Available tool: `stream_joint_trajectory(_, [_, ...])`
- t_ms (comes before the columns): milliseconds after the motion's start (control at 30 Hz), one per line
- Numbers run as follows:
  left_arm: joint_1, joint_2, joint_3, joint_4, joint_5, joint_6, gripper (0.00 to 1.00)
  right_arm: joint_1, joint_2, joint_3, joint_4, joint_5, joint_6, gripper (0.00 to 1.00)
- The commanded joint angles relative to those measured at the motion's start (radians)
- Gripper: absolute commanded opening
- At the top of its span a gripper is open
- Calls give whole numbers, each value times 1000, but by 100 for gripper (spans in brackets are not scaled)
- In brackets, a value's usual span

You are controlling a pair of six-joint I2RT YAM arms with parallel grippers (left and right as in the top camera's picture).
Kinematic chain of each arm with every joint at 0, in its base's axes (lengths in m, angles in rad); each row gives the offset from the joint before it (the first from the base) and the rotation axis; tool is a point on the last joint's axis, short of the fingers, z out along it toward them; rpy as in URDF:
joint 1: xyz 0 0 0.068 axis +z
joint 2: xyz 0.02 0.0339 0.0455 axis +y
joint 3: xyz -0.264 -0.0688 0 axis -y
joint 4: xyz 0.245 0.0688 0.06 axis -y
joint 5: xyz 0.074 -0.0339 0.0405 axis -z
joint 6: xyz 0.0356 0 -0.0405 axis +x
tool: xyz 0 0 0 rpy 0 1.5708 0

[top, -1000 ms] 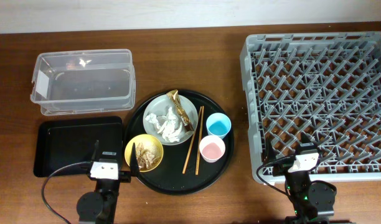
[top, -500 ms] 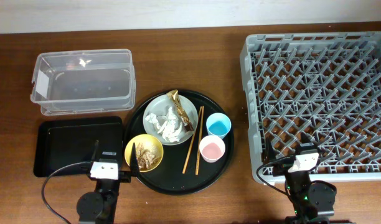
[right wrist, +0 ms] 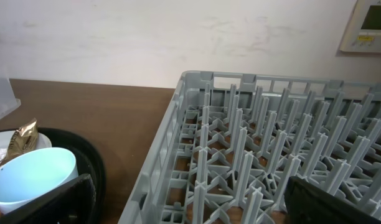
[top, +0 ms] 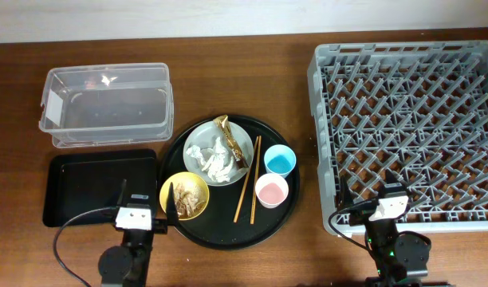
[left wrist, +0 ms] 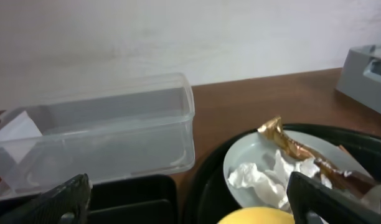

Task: Sort waste into correct bins and load items into the dishwasher rack

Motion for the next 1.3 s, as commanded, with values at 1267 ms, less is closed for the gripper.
stream_joint_trajectory(1267, [-182, 1369, 868, -287, 271, -78, 99, 5, 679, 831, -819, -29, 231, 98])
